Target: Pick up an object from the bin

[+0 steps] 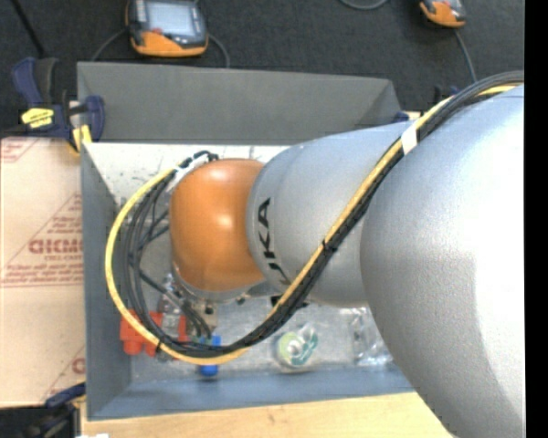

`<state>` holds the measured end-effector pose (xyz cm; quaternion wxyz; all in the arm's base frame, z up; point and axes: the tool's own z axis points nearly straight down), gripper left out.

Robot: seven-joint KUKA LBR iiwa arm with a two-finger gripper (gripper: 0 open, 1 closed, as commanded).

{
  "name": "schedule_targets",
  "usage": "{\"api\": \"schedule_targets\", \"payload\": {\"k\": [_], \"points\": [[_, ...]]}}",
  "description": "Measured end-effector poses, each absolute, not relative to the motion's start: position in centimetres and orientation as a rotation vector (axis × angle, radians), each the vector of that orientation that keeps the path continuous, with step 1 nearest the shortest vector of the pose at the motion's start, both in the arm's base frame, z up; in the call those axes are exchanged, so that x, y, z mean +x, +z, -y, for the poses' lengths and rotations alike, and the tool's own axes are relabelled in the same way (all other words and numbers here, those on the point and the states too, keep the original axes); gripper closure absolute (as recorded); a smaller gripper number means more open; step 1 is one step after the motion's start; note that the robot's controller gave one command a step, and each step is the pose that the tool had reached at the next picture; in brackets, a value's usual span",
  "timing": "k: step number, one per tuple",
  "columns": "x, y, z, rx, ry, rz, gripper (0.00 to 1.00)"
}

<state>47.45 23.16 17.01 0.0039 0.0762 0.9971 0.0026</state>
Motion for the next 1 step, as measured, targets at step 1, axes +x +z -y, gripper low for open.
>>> {"api": "schedule_targets", "payload": {"k": [1], "points": [[49.06, 26.12, -20.93, 0.243, 0.007, -3.121, 1.0]]}}
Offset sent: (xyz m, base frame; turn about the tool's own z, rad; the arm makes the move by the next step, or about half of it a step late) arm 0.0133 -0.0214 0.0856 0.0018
